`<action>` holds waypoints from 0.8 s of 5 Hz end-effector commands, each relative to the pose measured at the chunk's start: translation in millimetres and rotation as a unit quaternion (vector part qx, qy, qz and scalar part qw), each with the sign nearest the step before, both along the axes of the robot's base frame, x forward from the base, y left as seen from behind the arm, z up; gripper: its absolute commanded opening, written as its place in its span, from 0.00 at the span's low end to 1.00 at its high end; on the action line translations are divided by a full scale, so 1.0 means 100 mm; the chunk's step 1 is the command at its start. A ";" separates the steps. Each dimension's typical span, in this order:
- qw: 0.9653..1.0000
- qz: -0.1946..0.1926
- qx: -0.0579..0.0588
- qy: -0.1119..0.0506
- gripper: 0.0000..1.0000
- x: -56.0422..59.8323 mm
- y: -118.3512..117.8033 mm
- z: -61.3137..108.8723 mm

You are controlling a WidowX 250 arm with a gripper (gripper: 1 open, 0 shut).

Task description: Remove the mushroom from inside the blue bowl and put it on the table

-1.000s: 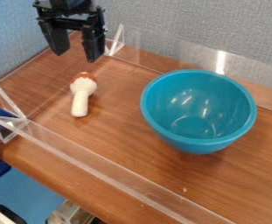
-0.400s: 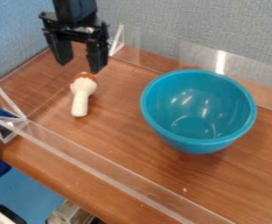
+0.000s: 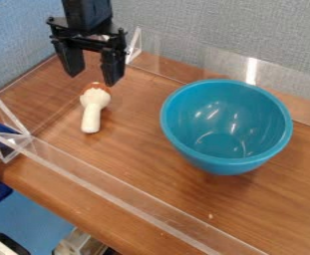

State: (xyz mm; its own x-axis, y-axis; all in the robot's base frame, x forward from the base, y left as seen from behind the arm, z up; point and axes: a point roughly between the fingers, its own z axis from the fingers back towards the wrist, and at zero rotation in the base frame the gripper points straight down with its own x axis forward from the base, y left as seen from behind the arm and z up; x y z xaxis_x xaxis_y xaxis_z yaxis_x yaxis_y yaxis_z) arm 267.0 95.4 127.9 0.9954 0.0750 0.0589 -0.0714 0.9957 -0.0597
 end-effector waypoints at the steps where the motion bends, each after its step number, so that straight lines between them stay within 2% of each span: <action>1: 1.000 -0.001 0.009 -0.013 1.00 0.03 -0.01 0.06; 4: 1.000 0.012 0.009 -0.014 1.00 0.04 0.02 0.05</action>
